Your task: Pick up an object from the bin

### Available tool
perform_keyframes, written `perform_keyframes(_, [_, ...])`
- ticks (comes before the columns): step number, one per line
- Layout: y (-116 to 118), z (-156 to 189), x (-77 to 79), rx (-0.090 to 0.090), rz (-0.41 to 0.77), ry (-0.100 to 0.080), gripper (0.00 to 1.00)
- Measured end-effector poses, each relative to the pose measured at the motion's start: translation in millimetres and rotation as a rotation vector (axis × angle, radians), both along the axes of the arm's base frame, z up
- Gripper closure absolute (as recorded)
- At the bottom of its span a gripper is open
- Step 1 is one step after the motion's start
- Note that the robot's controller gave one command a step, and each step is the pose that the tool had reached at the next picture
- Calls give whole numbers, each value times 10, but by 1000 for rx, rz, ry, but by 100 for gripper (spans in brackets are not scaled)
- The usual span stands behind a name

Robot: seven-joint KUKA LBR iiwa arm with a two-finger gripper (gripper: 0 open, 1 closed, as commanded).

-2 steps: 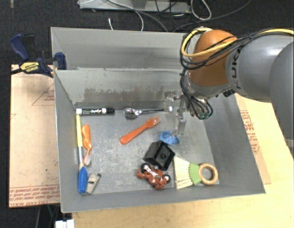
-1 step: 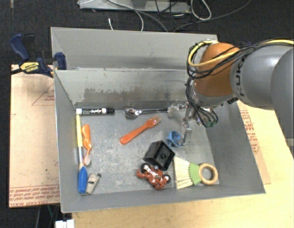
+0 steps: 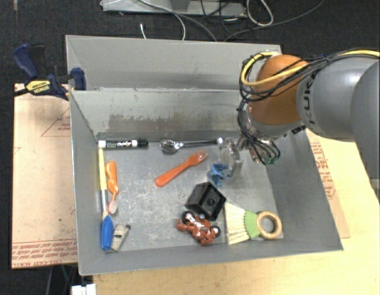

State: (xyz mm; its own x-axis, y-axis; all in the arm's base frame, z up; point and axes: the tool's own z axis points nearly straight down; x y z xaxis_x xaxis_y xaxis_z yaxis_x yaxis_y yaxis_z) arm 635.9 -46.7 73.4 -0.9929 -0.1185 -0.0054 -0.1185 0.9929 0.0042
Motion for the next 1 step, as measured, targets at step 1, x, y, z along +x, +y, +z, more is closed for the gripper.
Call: perform_keyframes(1, [0, 0, 0, 0, 0, 0, 100])
